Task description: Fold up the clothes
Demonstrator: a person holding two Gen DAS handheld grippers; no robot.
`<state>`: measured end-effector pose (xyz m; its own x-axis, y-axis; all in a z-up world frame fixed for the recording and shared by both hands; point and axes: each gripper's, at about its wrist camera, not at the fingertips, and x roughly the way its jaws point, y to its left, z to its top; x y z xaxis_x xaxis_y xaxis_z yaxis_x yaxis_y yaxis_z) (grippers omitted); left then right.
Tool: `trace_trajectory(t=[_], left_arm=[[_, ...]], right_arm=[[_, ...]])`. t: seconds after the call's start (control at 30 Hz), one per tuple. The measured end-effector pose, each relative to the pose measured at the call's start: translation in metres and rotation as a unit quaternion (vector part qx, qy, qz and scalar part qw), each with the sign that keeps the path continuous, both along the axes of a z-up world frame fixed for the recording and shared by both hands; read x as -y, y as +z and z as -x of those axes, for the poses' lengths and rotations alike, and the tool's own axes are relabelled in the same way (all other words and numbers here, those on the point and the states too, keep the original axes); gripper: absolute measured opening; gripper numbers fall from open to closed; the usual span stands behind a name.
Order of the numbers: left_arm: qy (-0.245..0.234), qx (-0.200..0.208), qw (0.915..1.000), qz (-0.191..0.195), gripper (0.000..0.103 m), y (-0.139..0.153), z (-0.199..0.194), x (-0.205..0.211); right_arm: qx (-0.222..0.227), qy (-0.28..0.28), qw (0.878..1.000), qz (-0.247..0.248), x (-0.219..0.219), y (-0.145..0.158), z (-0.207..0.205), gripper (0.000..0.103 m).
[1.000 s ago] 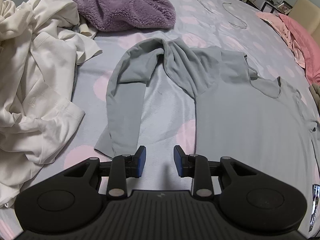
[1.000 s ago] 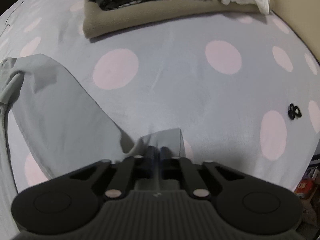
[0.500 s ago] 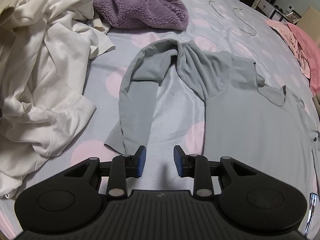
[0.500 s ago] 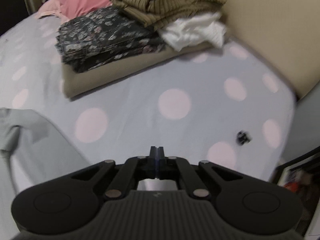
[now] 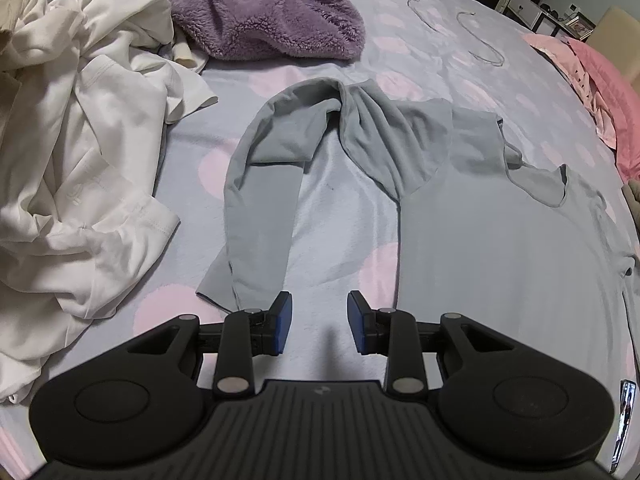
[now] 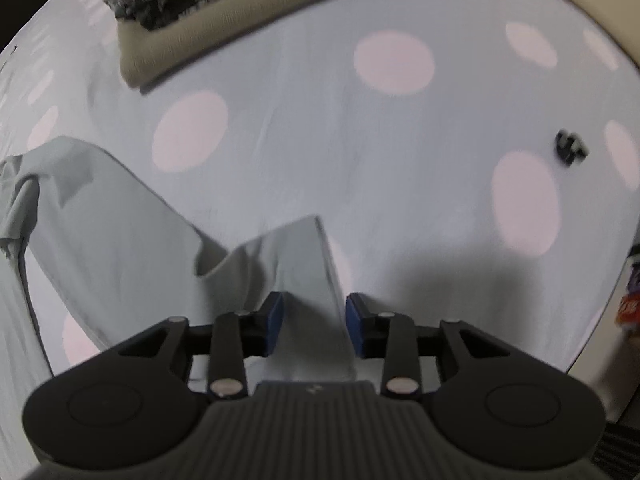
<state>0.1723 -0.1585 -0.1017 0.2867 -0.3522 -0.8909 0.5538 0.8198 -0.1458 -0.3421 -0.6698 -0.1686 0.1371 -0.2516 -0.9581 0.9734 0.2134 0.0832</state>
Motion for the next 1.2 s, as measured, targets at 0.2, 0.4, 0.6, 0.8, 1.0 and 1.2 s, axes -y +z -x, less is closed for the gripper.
trace_trajectory(t=[0.2, 0.4, 0.6, 0.8, 1.0, 1.2], left_arm=[[-0.006, 0.003, 1.0000, -0.007, 0.028, -0.001, 0.002, 0.001], [-0.010, 0.013, 0.9998, -0.008, 0.028, 0.002, 0.005, 0.001], [0.000, 0.005, 0.9999, -0.009, 0.028, 0.001, 0.001, -0.004], [0.007, 0.004, 1.0000, -0.005, 0.028, 0.002, -0.002, -0.008], [0.003, 0.002, 1.0000, -0.009, 0.028, 0.001, -0.002, -0.004], [-0.003, 0.005, 0.9999, -0.012, 0.028, 0.000, 0.000, -0.004]], right_arm=[[-0.027, 0.067, 0.997, 0.022, -0.015, 0.000, -0.027, 0.007], [-0.038, 0.045, 0.997, 0.049, -0.022, 0.023, -0.015, 0.006], [-0.020, -0.005, 0.996, 0.087, -0.012, 0.068, 0.016, 0.006], [-0.031, -0.041, 0.994, 0.095, 0.004, 0.093, 0.038, 0.006], [-0.038, -0.056, 0.989, 0.133, 0.012, 0.103, 0.058, 0.006], [-0.046, -0.070, 0.985, 0.153, 0.027, 0.092, 0.066, 0.006]])
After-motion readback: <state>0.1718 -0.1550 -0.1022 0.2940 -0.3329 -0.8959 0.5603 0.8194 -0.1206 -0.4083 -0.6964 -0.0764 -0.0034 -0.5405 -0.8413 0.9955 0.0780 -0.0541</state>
